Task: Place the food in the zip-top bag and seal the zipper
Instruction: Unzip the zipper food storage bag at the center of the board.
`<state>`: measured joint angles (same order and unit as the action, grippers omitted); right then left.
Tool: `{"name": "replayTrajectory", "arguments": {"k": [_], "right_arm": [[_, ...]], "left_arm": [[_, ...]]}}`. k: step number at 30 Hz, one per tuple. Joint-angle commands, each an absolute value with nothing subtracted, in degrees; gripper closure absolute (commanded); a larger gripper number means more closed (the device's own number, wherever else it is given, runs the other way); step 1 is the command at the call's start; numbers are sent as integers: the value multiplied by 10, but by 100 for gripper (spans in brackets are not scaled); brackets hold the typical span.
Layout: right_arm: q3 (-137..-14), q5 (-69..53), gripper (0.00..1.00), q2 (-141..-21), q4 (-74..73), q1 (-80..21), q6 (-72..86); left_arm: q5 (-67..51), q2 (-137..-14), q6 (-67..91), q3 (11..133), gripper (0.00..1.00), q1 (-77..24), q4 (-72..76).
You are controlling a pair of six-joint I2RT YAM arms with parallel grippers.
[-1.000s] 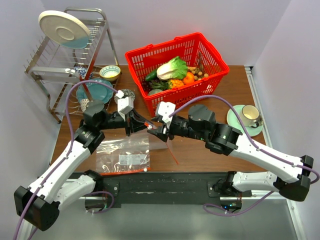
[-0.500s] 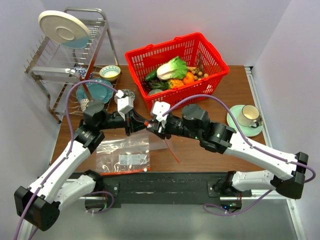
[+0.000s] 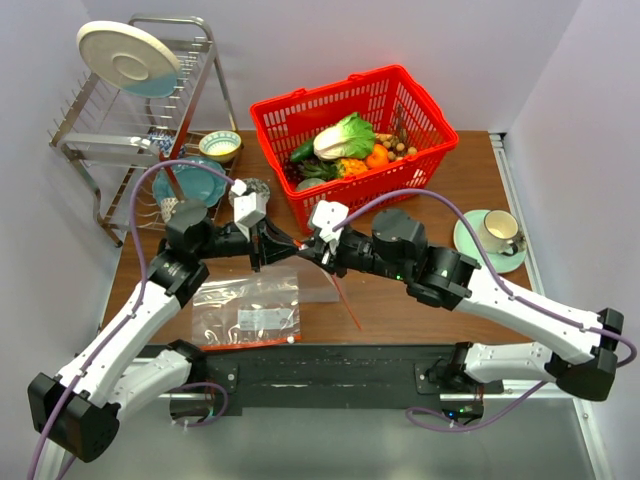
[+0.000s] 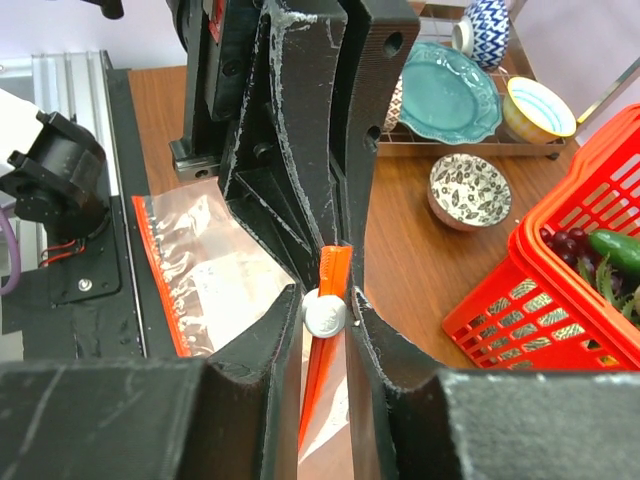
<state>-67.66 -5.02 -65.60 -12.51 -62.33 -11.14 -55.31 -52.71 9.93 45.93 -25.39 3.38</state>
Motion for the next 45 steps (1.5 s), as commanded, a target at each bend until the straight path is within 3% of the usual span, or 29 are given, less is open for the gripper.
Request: {"name": "replayTrajectory", "arguments": {"k": [1, 24, 45], "right_arm": [[-676, -39, 100, -624, -115, -627, -100], [-577, -72, 100, -574, -134, -627, -58], [-381, -113, 100, -448, -110, -627, 63]], "left_arm": [[-546, -521, 105, 482, 100, -250, 40], [-489, -467, 87, 471, 100, -229, 53], [-418, -444, 77, 462, 100, -204, 49]]}}
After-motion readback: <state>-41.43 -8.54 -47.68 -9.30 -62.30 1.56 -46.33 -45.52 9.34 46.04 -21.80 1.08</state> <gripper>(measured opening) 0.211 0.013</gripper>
